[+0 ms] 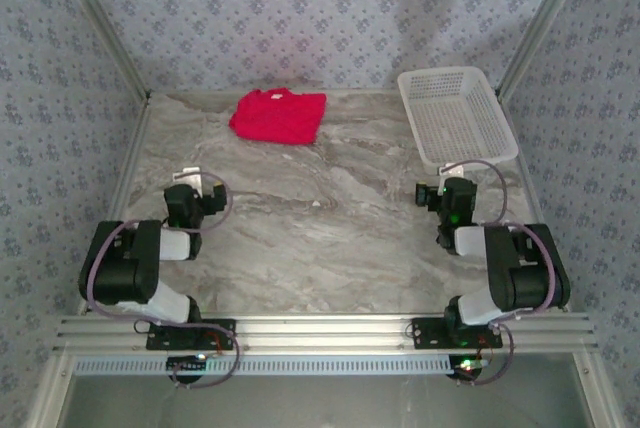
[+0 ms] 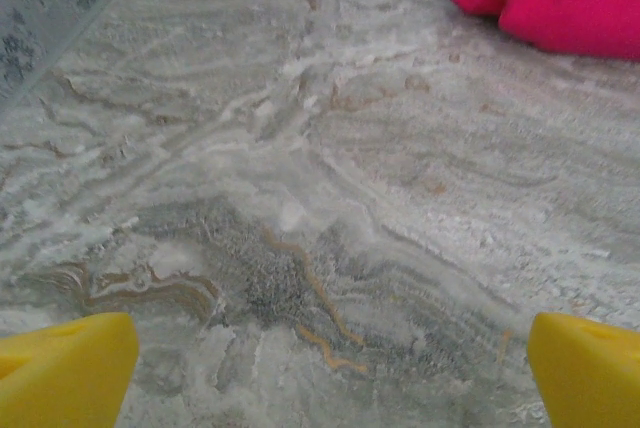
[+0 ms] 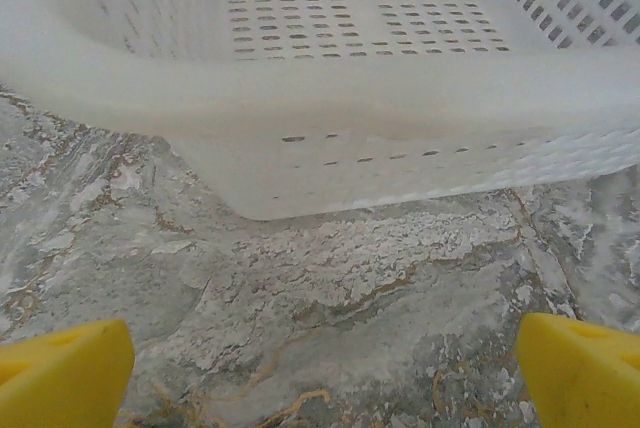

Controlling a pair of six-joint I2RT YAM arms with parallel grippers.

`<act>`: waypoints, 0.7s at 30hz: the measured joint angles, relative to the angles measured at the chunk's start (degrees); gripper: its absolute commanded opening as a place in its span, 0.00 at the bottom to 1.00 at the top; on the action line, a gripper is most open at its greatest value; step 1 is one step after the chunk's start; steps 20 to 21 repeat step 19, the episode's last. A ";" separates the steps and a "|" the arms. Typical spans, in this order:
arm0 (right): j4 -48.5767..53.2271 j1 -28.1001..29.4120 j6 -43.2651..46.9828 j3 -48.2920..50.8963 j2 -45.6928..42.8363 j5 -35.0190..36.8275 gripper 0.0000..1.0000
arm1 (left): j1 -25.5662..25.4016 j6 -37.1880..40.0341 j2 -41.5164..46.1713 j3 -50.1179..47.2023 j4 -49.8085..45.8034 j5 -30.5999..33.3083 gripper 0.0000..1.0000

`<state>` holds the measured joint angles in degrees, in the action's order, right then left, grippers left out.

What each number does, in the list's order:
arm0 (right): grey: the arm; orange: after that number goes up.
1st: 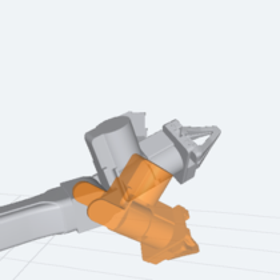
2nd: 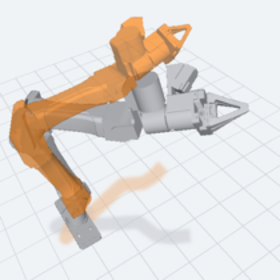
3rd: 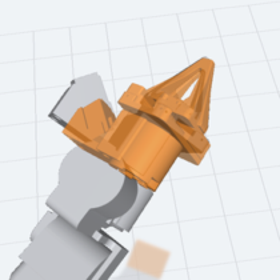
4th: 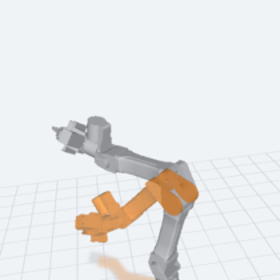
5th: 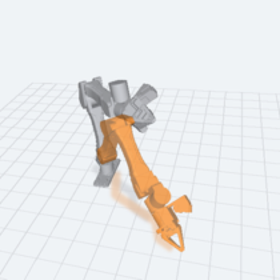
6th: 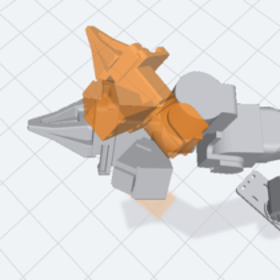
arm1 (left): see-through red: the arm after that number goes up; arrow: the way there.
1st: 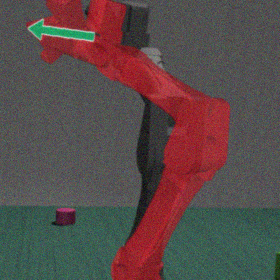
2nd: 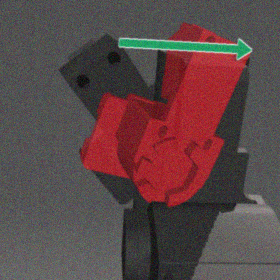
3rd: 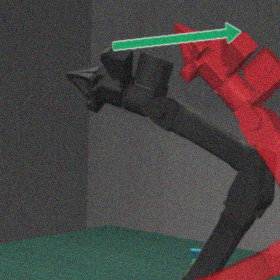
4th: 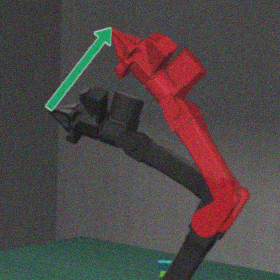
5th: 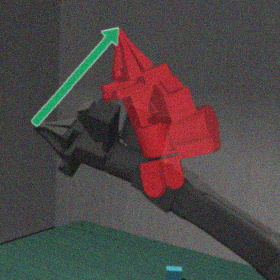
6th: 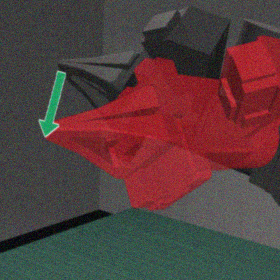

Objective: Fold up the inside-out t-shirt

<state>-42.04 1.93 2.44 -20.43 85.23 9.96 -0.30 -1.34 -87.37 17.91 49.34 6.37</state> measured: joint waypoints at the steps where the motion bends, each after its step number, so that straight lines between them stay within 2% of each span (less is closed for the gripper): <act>1: -2.40 -0.61 -0.02 0.11 1.16 -0.55 1.00 | 0.11 0.02 -0.09 0.07 0.22 -0.52 1.00; 9: -8.00 -0.28 0.02 0.48 2.10 -0.79 1.00 | 0.31 0.28 -0.13 4.85 -1.55 -3.41 1.00; 21: -9.22 -0.17 0.00 0.63 2.10 -0.79 1.00 | 0.33 0.26 -0.17 4.92 -3.02 -3.61 1.00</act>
